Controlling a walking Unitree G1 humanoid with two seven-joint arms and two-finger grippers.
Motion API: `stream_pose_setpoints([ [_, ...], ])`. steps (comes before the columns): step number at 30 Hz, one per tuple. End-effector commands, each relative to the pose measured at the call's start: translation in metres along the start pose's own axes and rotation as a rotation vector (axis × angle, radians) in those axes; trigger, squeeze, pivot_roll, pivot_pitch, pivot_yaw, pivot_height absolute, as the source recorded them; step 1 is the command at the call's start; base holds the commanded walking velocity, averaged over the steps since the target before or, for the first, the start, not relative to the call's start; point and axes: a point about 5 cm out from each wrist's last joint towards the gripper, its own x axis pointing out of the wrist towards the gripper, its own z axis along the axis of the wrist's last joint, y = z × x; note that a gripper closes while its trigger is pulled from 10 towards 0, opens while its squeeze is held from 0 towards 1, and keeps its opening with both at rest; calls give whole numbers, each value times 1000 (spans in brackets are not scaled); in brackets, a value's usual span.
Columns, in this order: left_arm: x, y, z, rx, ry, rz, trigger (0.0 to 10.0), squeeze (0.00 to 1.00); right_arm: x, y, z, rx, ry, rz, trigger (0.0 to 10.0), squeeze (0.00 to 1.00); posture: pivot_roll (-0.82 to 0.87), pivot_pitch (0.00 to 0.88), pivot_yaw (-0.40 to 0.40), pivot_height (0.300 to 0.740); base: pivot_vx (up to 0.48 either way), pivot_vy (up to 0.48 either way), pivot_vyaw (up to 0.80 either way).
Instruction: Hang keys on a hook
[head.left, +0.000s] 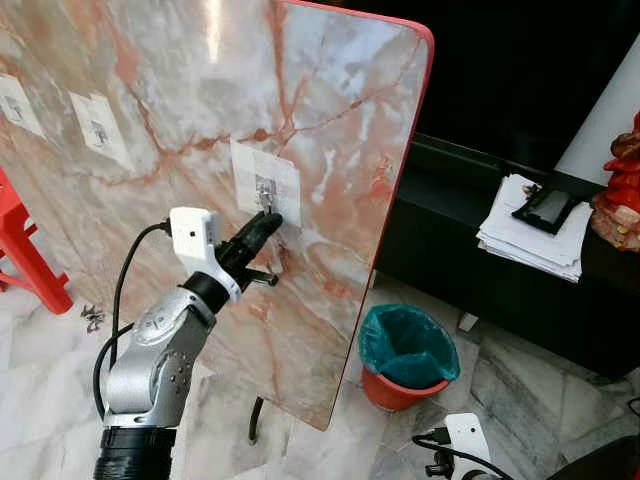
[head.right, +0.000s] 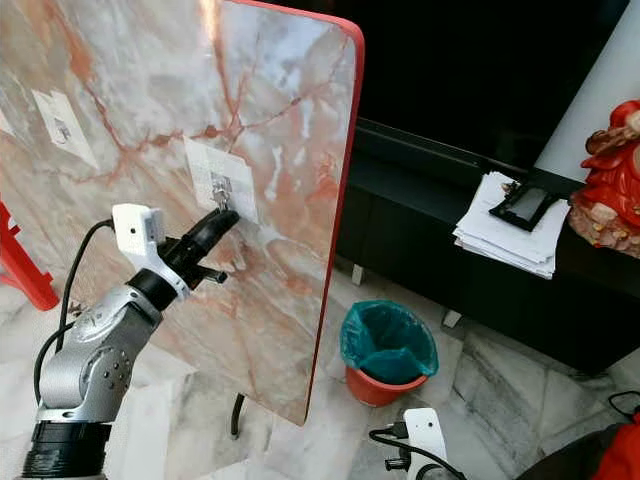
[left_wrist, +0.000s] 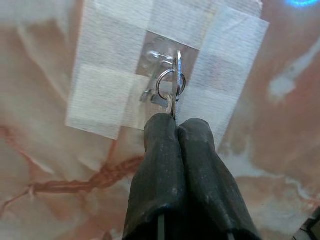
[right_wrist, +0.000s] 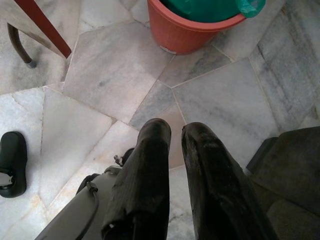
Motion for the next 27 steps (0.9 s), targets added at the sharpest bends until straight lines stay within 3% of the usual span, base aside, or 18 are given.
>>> stream_pose_setpoints([
  [1, 2, 0, 5, -13, -12, -6, 10000, 0, 0, -3, 2, 1, -1, -8, 10000, 0, -40, 0, -95, 740, 0, 0, 0],
  [27, -9, 2, -7, -103, 4, 42, 10000, 0, 0, -5, 3, 0, -1, -13, 10000, 0, -42, 0, -104, 740, 0, 0, 0],
])
